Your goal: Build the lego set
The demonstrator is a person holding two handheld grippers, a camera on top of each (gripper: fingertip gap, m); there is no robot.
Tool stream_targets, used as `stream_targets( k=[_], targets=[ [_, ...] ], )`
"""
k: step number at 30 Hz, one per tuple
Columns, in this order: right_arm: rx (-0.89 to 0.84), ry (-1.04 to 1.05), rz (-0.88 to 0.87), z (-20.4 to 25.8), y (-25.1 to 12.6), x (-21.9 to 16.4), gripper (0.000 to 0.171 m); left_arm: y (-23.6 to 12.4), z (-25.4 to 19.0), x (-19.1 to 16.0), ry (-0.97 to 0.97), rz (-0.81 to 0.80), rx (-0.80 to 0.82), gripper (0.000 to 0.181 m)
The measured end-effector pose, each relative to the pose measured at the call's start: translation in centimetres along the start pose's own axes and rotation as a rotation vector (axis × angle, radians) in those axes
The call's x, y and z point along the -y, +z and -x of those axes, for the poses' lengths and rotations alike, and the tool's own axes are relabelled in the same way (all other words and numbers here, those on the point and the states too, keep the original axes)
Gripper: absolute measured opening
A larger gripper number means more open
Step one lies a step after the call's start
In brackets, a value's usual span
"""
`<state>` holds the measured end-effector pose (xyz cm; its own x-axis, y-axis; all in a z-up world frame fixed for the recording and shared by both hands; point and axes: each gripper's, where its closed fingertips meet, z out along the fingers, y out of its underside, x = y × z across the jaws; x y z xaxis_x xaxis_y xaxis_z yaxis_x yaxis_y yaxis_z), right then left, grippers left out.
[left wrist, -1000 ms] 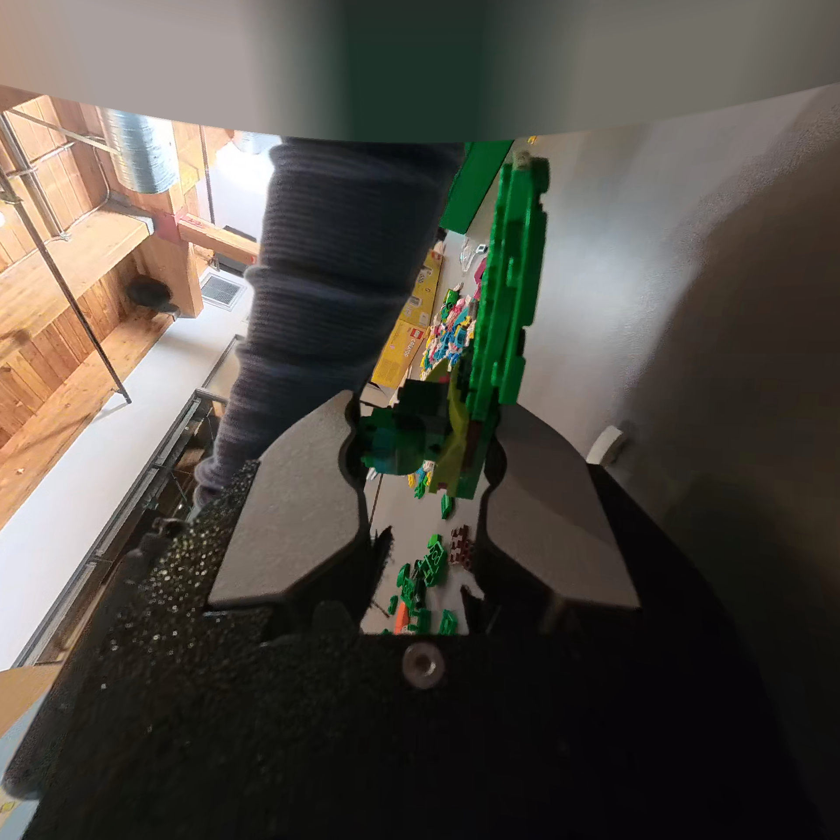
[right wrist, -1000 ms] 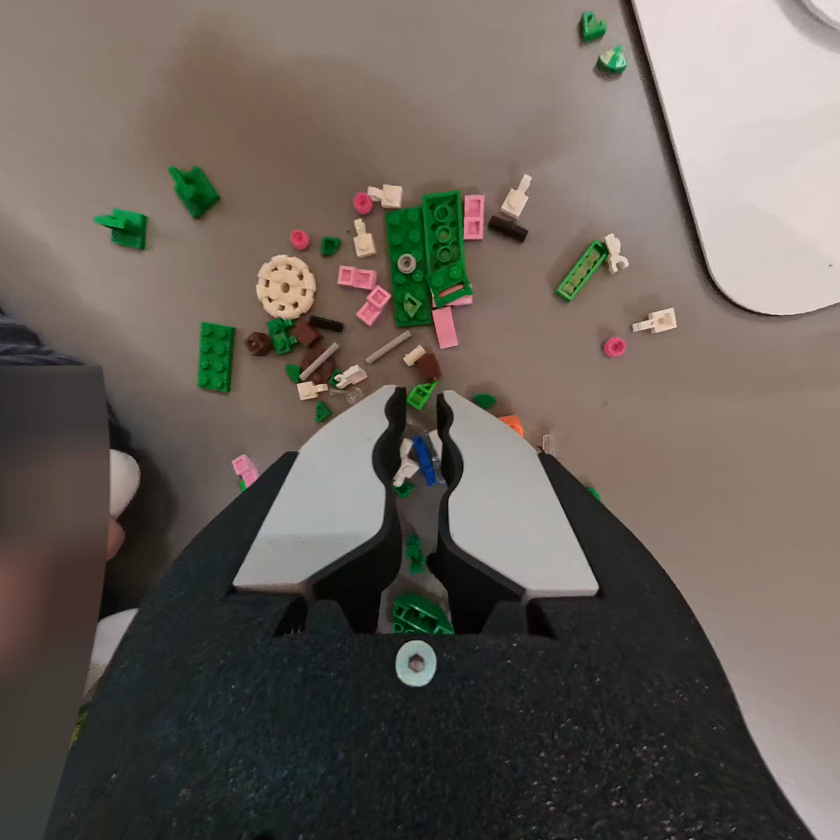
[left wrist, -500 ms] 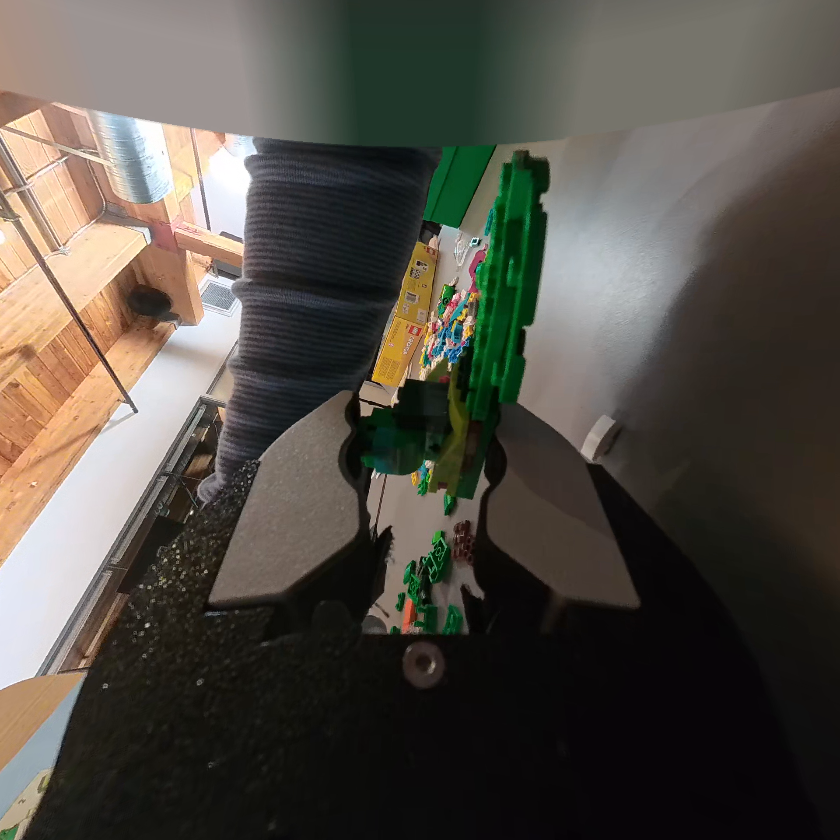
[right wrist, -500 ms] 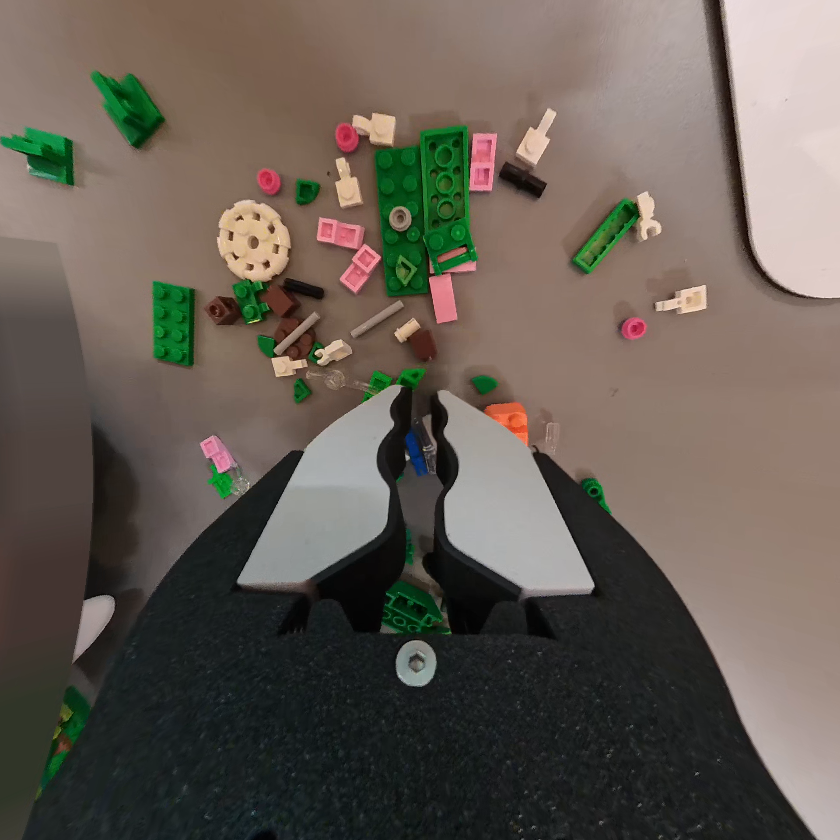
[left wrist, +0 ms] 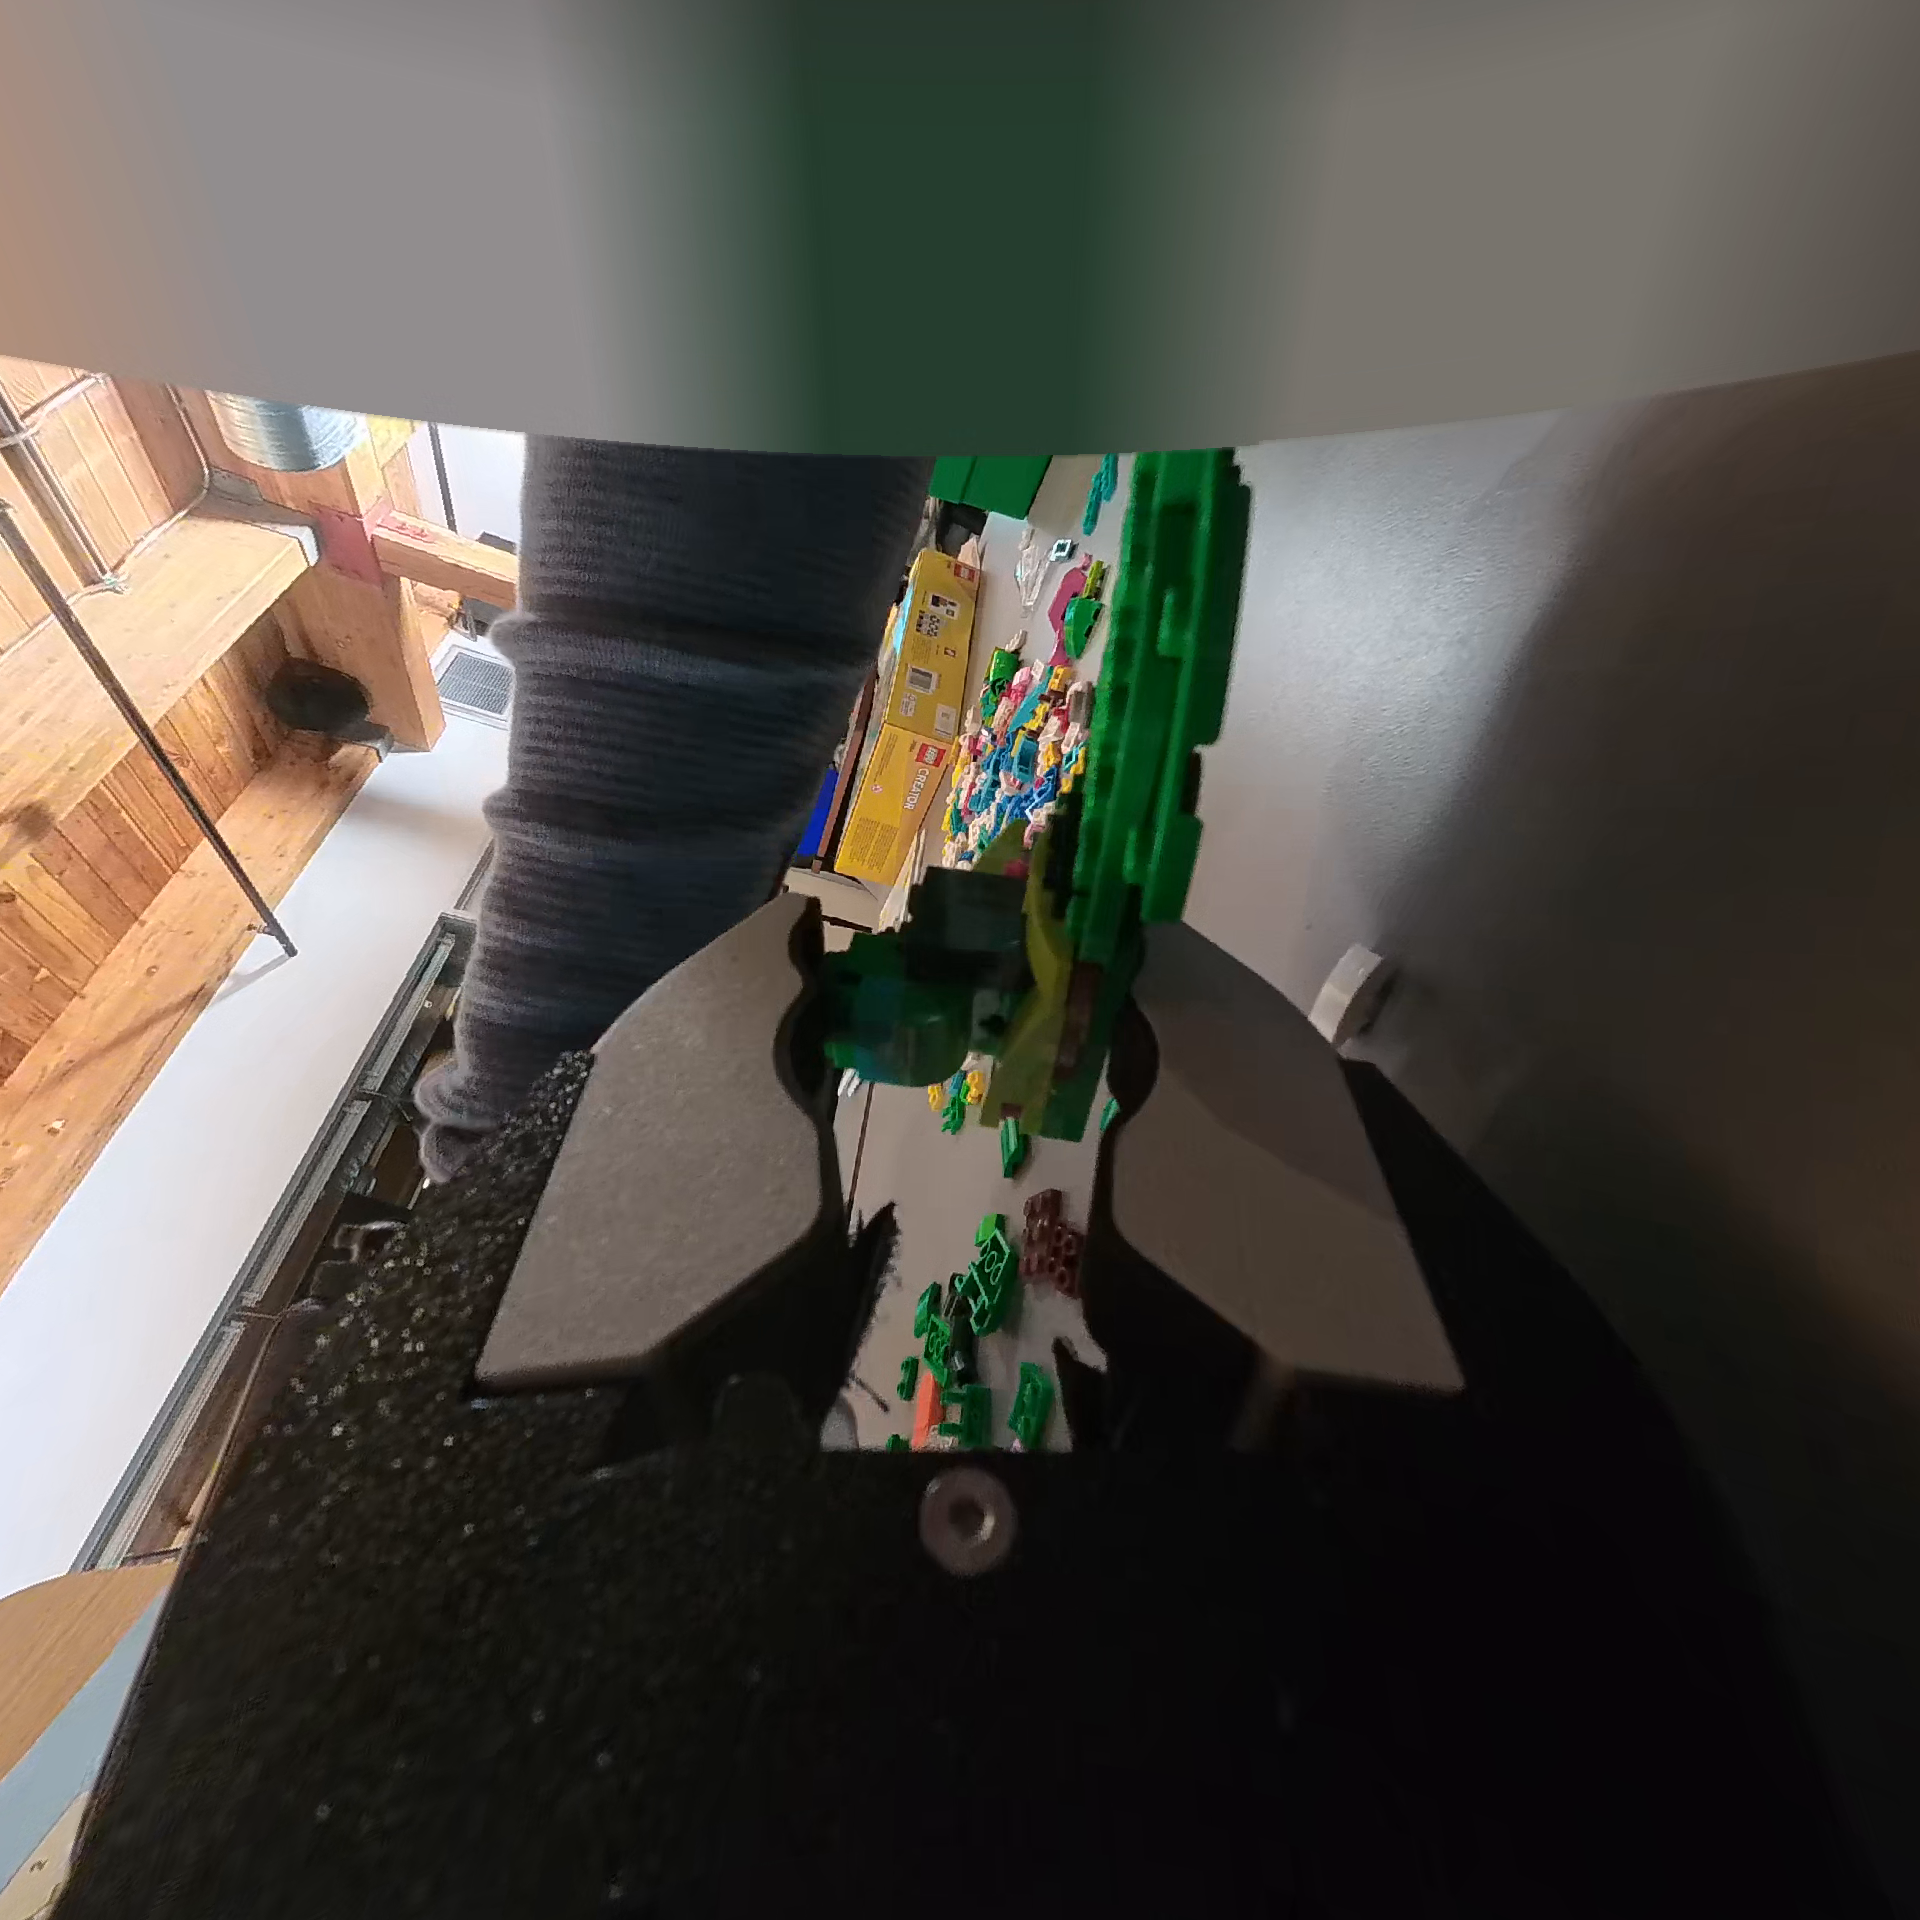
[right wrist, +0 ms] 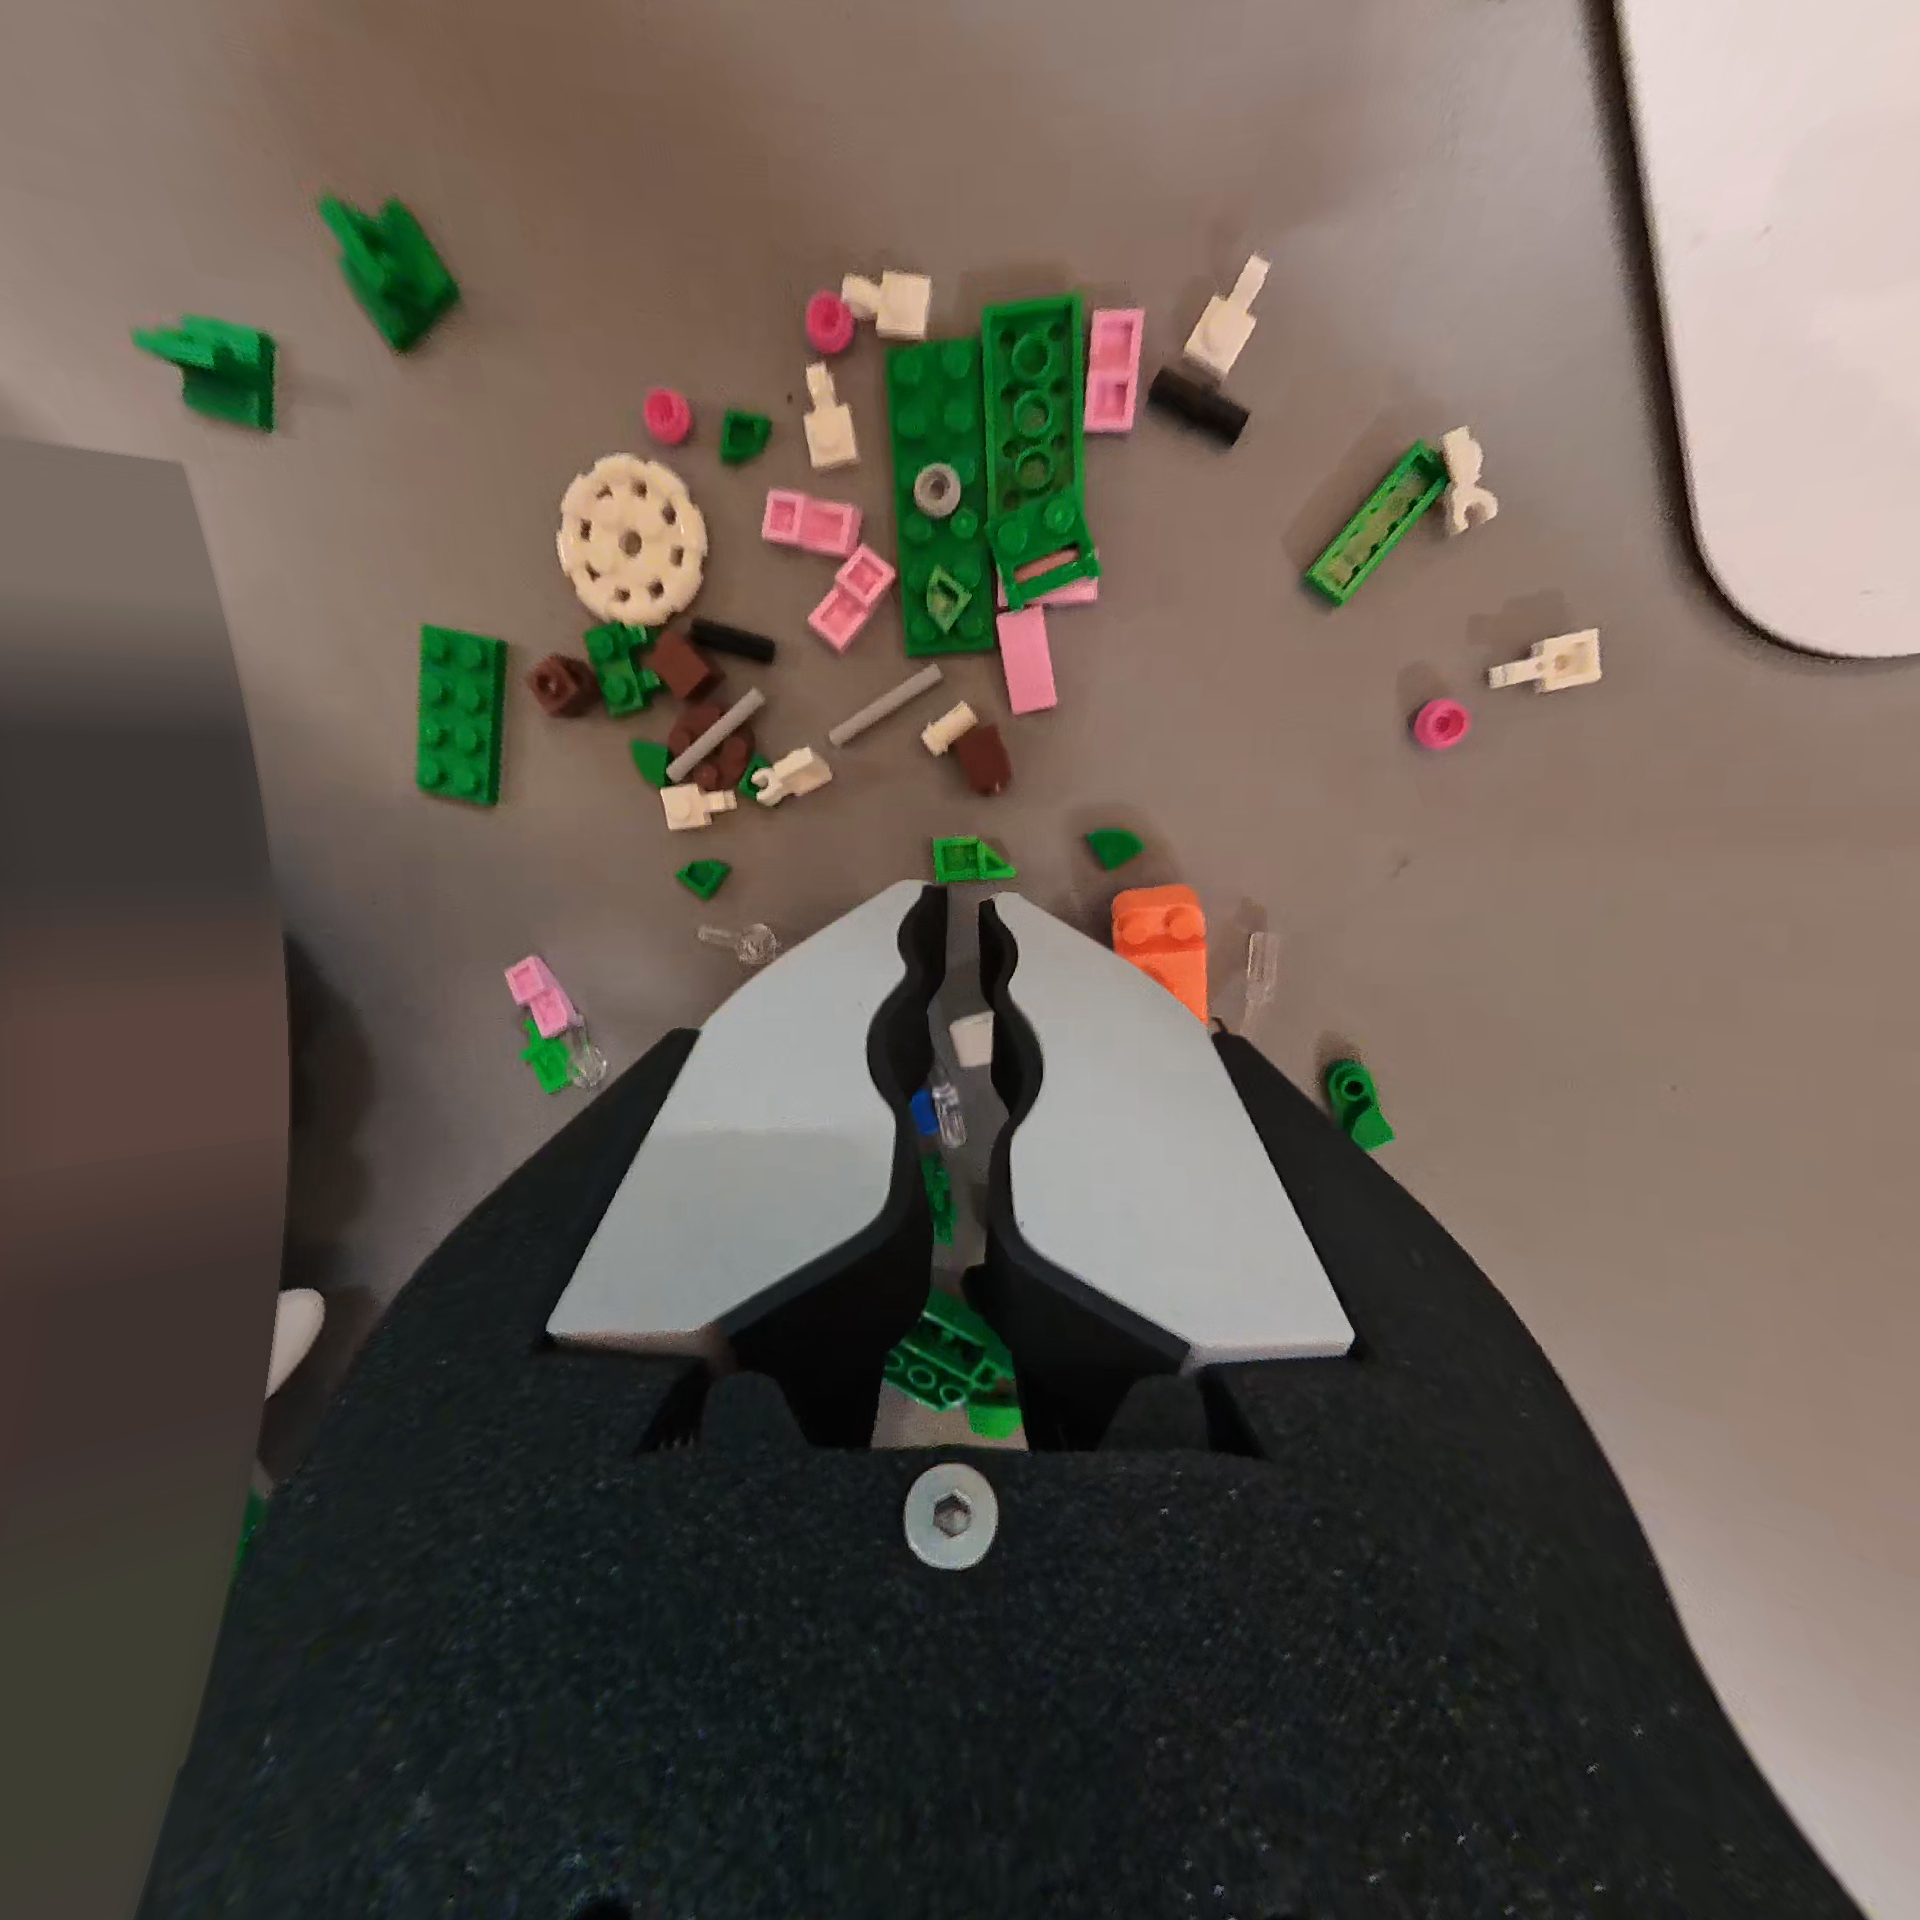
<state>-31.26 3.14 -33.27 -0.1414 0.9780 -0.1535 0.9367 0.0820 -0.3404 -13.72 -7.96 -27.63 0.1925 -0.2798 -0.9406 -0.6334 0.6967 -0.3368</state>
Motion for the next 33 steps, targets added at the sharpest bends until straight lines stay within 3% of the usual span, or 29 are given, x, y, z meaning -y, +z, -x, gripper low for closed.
stream_targets(
  k=[9, 14, 25, 33],
  targets=[
    [-0.001, -0.010, 0.034, -0.3, 0.6, 0.3, 0.014, 0.0, -0.1, 0.0, 0.002, -0.001, -0.010, 0.051],
    [-0.034, -0.203, 0.066, -0.1, 1.0, -0.1, 0.024, 0.0, -0.3, 0.0, 0.006, 0.000, -0.019, 0.051],
    [-0.138, -0.522, 0.060, -0.3, 1.1, 0.0, 0.013, 0.0, -0.4, -0.1, 0.009, 0.003, -0.026, 0.051],
    [-0.204, -0.739, 0.079, -0.3, 0.9, 0.2, 0.019, 0.0, -0.5, -0.1, 0.014, 0.003, -0.032, 0.052]
  ],
)
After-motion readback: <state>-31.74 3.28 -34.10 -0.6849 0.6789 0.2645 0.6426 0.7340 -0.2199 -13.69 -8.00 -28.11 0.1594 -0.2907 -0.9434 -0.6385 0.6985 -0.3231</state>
